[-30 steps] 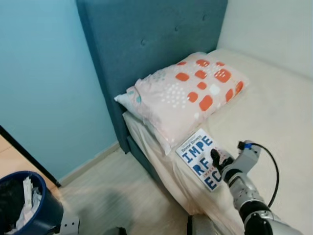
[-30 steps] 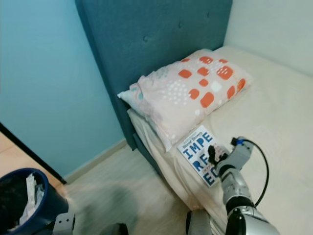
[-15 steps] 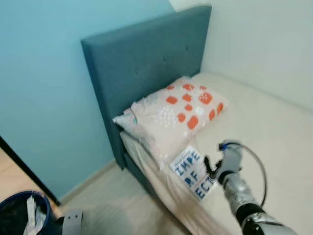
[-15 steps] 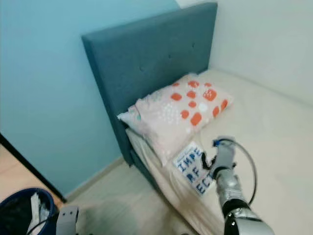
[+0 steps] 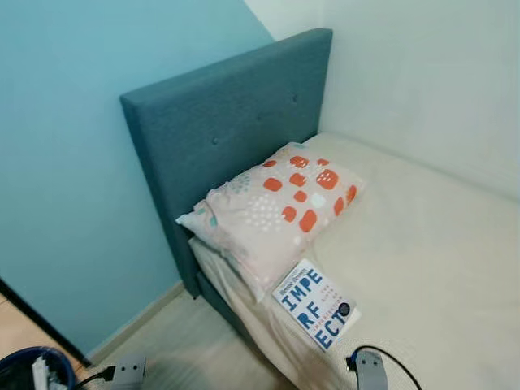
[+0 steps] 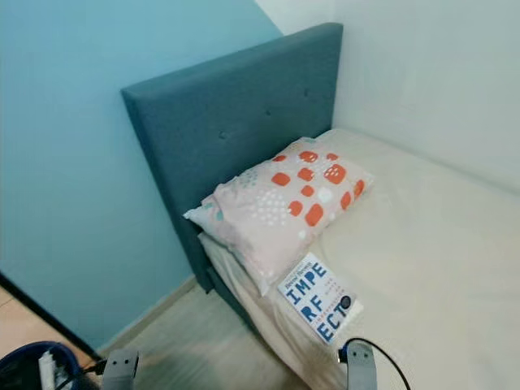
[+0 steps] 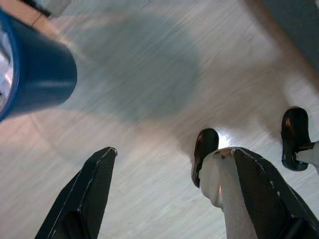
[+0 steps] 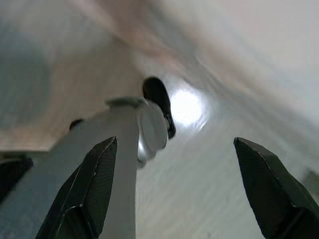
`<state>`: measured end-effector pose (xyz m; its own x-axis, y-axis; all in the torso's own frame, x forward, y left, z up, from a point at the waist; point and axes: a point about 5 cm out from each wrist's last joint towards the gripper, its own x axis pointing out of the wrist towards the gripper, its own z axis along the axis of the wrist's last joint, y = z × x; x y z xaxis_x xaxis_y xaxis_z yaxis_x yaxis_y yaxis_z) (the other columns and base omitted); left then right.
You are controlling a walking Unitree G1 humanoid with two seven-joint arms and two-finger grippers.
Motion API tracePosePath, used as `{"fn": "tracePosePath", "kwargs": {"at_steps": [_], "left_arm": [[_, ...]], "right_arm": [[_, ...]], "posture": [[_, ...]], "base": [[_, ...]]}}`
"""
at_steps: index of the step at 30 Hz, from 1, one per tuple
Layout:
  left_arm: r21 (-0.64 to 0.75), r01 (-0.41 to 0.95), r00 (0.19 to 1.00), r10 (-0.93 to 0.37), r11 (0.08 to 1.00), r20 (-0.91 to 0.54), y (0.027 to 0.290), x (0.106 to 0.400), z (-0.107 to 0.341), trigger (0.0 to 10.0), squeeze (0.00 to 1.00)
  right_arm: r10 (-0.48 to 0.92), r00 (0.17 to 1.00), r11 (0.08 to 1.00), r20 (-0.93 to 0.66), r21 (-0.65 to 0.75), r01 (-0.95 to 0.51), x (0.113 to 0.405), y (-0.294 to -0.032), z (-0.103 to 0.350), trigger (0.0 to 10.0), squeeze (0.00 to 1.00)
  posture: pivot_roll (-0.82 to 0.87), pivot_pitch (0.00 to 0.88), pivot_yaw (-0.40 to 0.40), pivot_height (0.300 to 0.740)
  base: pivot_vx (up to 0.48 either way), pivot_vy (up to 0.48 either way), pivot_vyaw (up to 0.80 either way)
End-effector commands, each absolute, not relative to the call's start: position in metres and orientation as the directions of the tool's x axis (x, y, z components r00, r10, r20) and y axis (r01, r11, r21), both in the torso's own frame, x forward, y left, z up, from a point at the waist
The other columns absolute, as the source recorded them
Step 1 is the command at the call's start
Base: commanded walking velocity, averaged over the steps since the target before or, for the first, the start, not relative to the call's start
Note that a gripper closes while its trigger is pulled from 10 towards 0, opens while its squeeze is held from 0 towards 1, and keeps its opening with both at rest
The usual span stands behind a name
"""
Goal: Clean up the room
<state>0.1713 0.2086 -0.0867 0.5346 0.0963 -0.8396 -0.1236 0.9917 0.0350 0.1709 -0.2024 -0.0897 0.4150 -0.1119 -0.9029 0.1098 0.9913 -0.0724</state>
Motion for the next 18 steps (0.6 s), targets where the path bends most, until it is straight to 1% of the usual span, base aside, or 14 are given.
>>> {"fn": "tracePosePath", "kwargs": {"at_steps": [1,4,7,11,18], "left_arm": [[0.050,-0.114,0.497,0.101,0.992,-0.862,0.212,0.160,-0.091,10.0,0.00],[0.051,-0.111,0.494,0.100,0.993,-0.864,0.212,0.158,-0.092,10.0,0.00],[0.052,-0.097,0.480,0.093,0.994,-0.872,0.211,0.155,-0.094,10.0,0.00],[0.055,-0.085,0.458,0.087,0.995,-0.884,0.212,0.151,-0.095,10.0,0.00],[0.055,-0.078,0.453,0.084,0.995,-0.888,0.210,0.150,-0.096,10.0,0.00]], "right_arm": [[-0.090,0.376,0.996,-0.922,-0.080,0.044,0.160,-0.197,-0.095,10.0,0.00],[-0.088,0.365,0.996,-0.927,-0.089,0.013,0.157,-0.197,-0.096,10.0,0.00],[-0.096,0.336,0.994,-0.937,-0.111,-0.026,0.149,-0.197,-0.099,10.0,0.00],[-0.114,0.307,0.985,-0.945,-0.147,-0.087,0.141,-0.196,-0.102,10.0,0.00],[-0.107,0.321,0.979,-0.941,-0.156,-0.131,0.148,-0.190,-0.101,10.0,0.00]], "posture": [[-0.07,0.053,0.006,0.740],[-0.07,0.053,0.006,0.740],[-0.06,0.053,0.004,0.740],[-0.05,0.056,0.000,0.740],[-0.05,0.059,0.000,0.740]], "base": [[0.000,0.000,0.00],[0.000,0.000,0.00],[0.000,0.000,0.00],[-0.438,0.000,0.00],[-0.480,0.000,0.00]]}}
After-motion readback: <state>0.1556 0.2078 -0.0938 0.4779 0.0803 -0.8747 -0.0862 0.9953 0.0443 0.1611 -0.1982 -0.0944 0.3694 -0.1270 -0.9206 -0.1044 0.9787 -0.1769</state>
